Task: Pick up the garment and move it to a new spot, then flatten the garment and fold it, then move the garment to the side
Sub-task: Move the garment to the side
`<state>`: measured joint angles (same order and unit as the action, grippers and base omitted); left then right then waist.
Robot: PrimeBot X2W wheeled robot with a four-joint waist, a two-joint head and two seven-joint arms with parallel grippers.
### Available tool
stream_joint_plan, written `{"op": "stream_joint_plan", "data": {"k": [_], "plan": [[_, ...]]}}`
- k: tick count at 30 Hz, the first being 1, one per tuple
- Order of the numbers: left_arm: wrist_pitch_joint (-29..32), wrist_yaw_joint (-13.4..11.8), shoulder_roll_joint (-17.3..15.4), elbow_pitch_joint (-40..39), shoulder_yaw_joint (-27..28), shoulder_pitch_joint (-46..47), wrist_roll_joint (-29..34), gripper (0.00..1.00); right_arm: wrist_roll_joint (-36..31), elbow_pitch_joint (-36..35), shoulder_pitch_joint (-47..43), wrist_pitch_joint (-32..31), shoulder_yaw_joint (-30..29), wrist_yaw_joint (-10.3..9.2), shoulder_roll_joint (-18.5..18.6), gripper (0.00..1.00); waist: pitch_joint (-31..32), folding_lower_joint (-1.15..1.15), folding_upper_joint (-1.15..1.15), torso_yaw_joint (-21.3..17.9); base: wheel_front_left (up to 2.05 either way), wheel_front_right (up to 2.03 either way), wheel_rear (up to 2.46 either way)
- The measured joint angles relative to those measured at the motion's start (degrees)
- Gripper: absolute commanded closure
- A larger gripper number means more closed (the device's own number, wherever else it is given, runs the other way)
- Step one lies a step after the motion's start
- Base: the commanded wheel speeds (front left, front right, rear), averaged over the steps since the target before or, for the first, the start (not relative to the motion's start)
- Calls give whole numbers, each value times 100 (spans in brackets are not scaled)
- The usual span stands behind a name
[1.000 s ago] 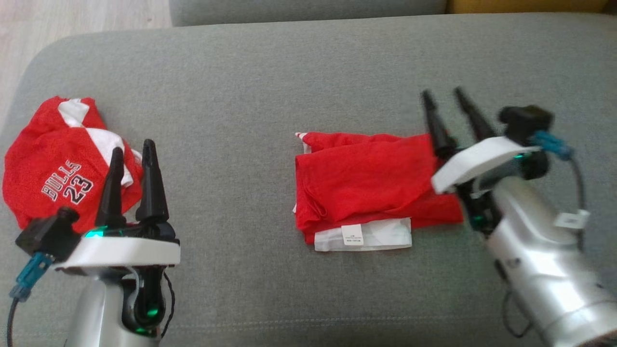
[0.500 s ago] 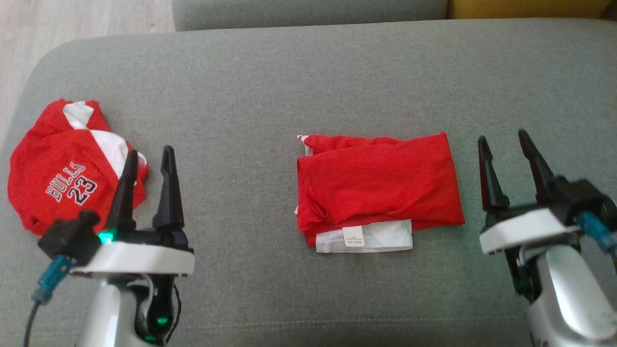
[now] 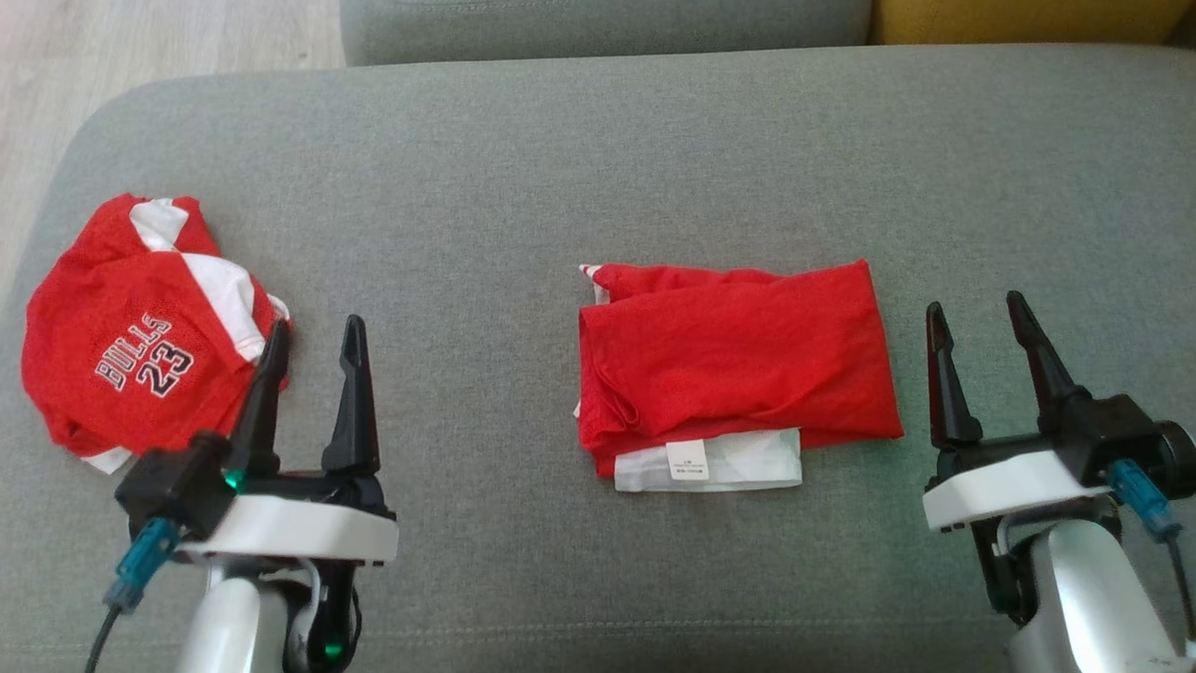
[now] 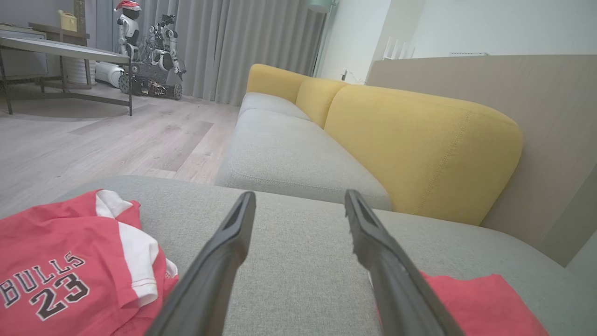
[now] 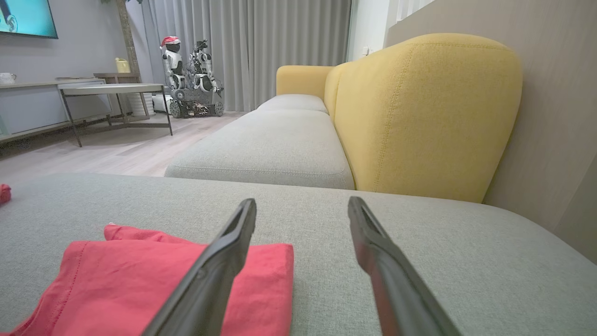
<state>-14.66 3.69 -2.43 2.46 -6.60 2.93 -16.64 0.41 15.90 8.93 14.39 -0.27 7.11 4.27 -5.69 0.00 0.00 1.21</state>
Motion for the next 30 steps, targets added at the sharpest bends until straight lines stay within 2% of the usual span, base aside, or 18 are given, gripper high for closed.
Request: {"op": "stream_joint_plan", "data": {"k": [11, 30], "plan": [[1, 1, 0, 15, -158, 3, 49, 0, -56, 179, 5, 0, -99, 0, -49, 0, -98, 0, 0, 35, 0, 0, 0], [1, 33, 0, 115, -210, 195, 43, 0, 162, 2153, 895, -79, -41, 0, -97, 0, -492, 1, 0, 249, 0, 0, 0]]}}
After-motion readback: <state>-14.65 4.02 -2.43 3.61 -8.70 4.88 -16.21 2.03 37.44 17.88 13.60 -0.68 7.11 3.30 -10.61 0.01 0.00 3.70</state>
